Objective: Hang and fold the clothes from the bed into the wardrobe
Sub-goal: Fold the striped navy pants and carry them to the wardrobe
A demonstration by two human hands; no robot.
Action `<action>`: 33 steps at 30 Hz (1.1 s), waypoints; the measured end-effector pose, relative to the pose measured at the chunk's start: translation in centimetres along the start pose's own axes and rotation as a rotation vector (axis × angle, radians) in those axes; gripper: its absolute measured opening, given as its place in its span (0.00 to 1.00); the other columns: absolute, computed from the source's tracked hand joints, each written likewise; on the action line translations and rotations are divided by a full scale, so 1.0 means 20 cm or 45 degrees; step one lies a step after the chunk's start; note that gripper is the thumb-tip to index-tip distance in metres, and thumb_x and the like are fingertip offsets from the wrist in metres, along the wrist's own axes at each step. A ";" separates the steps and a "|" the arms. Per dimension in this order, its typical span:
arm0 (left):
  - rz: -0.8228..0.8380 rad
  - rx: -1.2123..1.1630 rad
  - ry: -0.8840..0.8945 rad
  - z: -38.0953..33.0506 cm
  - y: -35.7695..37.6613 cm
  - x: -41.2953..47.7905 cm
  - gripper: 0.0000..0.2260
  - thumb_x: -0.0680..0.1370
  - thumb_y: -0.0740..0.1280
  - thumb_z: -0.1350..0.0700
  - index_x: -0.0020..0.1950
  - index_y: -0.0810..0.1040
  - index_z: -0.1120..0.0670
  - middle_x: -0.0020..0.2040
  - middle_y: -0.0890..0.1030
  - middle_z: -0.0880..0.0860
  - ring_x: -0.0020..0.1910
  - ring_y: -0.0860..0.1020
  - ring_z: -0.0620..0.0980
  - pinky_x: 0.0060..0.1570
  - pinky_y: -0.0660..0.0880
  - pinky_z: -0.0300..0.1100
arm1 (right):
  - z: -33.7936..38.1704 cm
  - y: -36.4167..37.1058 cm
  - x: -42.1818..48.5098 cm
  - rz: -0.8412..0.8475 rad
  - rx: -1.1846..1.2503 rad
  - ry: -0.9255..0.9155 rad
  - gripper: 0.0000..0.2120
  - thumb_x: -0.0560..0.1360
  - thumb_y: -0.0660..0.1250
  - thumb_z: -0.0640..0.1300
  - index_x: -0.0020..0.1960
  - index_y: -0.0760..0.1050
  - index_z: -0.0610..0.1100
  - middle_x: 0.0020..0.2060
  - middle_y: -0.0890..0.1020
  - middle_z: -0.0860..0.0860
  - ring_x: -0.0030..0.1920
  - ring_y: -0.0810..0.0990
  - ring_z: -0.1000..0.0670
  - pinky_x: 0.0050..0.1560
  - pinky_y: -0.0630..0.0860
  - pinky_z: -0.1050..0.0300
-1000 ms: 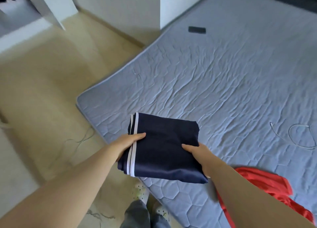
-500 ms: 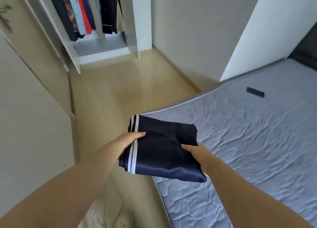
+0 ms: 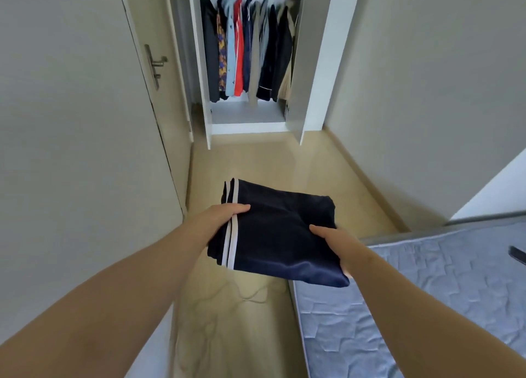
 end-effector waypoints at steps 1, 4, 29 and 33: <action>-0.010 -0.016 -0.004 -0.02 -0.04 0.01 0.19 0.72 0.70 0.47 0.56 0.75 0.58 0.46 0.80 0.58 0.43 0.79 0.56 0.45 0.75 0.47 | 0.03 0.04 0.02 0.020 -0.009 -0.011 0.07 0.76 0.67 0.43 0.53 0.71 0.44 0.41 0.78 0.48 0.41 0.77 0.47 0.47 0.72 0.53; -0.054 -0.074 -0.011 -0.09 -0.19 0.08 0.17 0.74 0.69 0.48 0.55 0.75 0.58 0.44 0.79 0.57 0.41 0.78 0.55 0.40 0.73 0.46 | 0.14 0.20 0.16 0.092 -0.029 -0.019 0.08 0.76 0.66 0.43 0.54 0.72 0.44 0.41 0.79 0.47 0.41 0.77 0.48 0.38 0.72 0.56; -0.283 -0.140 0.203 -1.90 -0.80 1.61 0.14 0.75 0.69 0.50 0.53 0.74 0.59 0.41 0.78 0.58 0.39 0.77 0.55 0.41 0.73 0.46 | 1.77 0.64 2.10 0.246 0.030 -0.195 0.10 0.76 0.66 0.44 0.56 0.74 0.43 0.44 0.81 0.45 0.44 0.79 0.46 0.39 0.74 0.55; -0.292 -0.113 0.286 -2.24 -0.89 1.89 0.20 0.73 0.70 0.48 0.58 0.74 0.59 0.49 0.80 0.59 0.47 0.78 0.58 0.54 0.74 0.49 | 2.06 0.67 2.39 0.200 0.028 -0.248 0.10 0.76 0.66 0.45 0.56 0.74 0.42 0.44 0.80 0.46 0.44 0.79 0.46 0.45 0.75 0.53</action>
Point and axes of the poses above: each hand's wrist, its own x-axis towards the middle knuckle, its own y-axis out of the palm, z = x × y, the point moved 10 cm from there along x, towards the middle knuckle
